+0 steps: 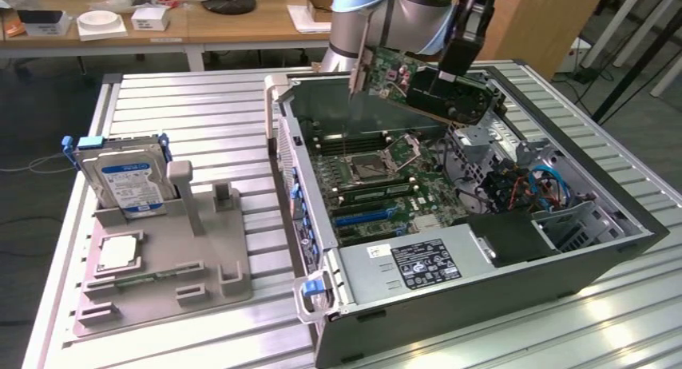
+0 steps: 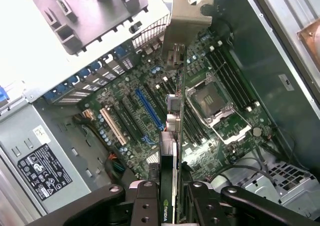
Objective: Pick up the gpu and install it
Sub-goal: 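Insert the gpu into the slot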
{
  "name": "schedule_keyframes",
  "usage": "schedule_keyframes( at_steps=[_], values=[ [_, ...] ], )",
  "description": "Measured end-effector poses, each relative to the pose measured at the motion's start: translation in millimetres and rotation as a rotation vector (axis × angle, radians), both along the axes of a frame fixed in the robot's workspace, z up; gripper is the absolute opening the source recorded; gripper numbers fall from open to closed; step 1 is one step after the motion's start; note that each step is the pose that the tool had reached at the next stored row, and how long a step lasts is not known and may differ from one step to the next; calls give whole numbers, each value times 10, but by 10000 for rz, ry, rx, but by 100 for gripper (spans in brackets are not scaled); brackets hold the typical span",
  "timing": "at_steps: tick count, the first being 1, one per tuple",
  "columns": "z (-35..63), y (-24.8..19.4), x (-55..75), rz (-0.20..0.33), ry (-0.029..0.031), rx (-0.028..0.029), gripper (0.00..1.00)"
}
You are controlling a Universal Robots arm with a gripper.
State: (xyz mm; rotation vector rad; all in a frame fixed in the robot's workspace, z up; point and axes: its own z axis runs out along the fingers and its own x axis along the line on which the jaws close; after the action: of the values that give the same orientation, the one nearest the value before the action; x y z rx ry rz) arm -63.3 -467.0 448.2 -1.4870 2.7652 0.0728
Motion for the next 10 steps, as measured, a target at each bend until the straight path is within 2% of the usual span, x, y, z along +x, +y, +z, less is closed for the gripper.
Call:
schedule_keyframes(
  at_steps=[10],
  values=[
    [0,0,0,747,0,0,26]
  ],
)
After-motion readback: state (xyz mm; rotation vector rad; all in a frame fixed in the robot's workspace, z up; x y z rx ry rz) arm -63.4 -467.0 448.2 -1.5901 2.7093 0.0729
